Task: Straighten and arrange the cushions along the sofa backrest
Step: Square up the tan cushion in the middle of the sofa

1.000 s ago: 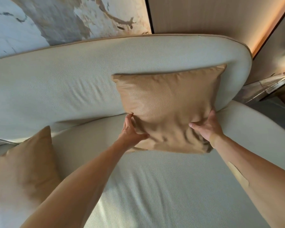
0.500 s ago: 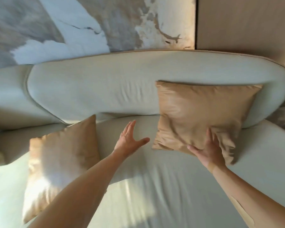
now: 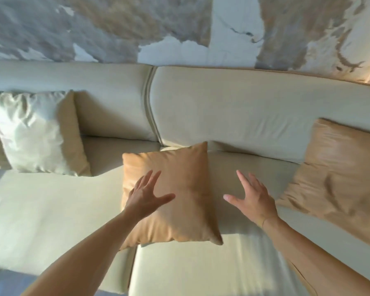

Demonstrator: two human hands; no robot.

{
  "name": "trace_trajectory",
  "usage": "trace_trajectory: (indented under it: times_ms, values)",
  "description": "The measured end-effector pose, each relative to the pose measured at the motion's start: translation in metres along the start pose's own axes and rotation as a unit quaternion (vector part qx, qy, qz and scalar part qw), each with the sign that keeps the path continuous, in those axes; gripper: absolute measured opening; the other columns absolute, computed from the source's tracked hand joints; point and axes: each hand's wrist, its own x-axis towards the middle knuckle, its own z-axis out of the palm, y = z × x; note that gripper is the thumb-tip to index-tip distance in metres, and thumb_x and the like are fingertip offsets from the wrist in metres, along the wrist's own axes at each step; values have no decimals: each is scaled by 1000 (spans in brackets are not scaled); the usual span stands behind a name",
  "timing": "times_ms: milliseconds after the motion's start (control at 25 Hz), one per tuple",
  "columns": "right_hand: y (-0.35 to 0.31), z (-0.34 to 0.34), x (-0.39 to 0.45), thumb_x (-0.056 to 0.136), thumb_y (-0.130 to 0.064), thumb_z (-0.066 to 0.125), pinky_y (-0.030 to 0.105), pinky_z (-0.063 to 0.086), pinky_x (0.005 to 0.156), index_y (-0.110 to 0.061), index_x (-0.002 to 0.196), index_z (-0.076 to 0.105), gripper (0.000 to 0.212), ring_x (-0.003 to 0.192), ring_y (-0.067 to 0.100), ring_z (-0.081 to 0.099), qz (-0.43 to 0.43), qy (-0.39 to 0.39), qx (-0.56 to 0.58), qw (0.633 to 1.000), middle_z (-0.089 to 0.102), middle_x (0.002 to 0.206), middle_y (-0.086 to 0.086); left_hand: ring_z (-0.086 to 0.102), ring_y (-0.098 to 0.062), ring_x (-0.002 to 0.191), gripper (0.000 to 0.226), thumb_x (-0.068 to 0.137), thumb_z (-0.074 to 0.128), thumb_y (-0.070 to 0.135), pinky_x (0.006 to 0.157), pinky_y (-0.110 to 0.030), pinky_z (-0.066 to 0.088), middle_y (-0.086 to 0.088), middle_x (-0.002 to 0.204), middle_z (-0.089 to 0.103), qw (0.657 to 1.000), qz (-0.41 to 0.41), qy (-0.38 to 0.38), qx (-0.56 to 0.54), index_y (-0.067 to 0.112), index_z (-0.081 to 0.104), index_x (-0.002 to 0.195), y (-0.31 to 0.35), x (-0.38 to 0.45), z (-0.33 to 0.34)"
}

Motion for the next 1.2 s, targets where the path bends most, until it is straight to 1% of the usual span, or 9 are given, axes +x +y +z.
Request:
trace_trajectory:
  times_ms: [200, 400, 520, 640, 760, 880, 1000, 1120, 1200]
  values:
    - [-73, 44, 20, 73, -78, 53, 52, 33, 109, -47, 150, 13, 92, 146, 30, 21, 8, -40, 0, 999, 16, 162, 4, 15, -24, 151, 103, 70, 59, 82, 116, -53, 26, 5, 167, 13, 998, -59, -4, -21, 39, 20, 155, -86, 15, -31]
    - [-87, 72, 52, 73, -74, 59, 47, 26, 114, -45, 151, 17, 93, 148, 30, 19, 42, -67, 51, 996, 14, 162, 11, 17, -34, 150, 107, 70, 65, 77, 117, -56, 25, -6, 166, 14, 991, -111, -20, -65, 34, 20, 157, -134, 42, -25]
    - [-91, 85, 72, 74, -70, 63, 47, 27, 113, -44, 152, 9, 99, 147, 31, 22, 61, -91, 91, 990, 13, 162, 12, 25, -41, 147, 123, 56, 60, 86, 113, -57, 31, -12, 166, 13, 976, -170, -42, -126, 36, 10, 157, -148, 59, -11]
    - [-95, 99, 90, 73, -68, 66, 47, 26, 113, -42, 153, -4, 109, 146, 32, 24, 89, -114, 143, 979, 14, 161, 13, 37, -43, 141, 115, 72, 70, 70, 103, -56, 45, -17, 163, 21, 945, -228, -49, -230, 39, -3, 157, -152, 75, 7]
    - [-95, 109, 102, 72, -67, 68, 45, 25, 114, -39, 153, -8, 115, 146, 30, 24, 113, -136, 184, 967, 18, 161, 8, 43, -43, 135, 107, 80, 71, 57, 93, -50, 52, -20, 157, 33, 926, -255, -65, -271, 41, -3, 156, -146, 84, 18]
    - [-94, 111, 110, 67, -63, 76, 42, 24, 116, -34, 153, -12, 126, 145, 28, 28, 144, -155, 207, 955, 23, 161, 2, 45, -38, 133, 112, 75, 77, 56, 84, -41, 49, -15, 154, 39, 911, -273, -92, -293, 42, 0, 156, -153, 90, 23]
    - [-93, 109, 108, 64, -55, 82, 40, 24, 117, -29, 154, -11, 132, 144, 26, 29, 151, -163, 225, 949, 25, 160, 1, 46, -32, 130, 123, 62, 86, 52, 91, -43, 45, -9, 151, 41, 887, -278, -110, -352, 41, 7, 155, -155, 88, 23]
    - [-96, 99, 95, 65, -43, 86, 34, 28, 111, -25, 155, -2, 127, 140, 24, 35, 133, -150, 256, 946, 34, 154, 1, 54, -21, 105, 116, 60, 90, 36, 89, -40, 48, -7, 137, 51, 883, -255, -93, -383, 33, 20, 153, -145, 82, 18]
    - [-97, 88, 80, 67, -38, 87, 28, 30, 105, -24, 154, 2, 122, 137, 23, 39, 125, -126, 278, 944, 39, 151, 1, 55, -11, 95, 110, 59, 90, 28, 78, -30, 48, 0, 121, 56, 887, -223, -76, -397, 31, 26, 149, -133, 74, 11]
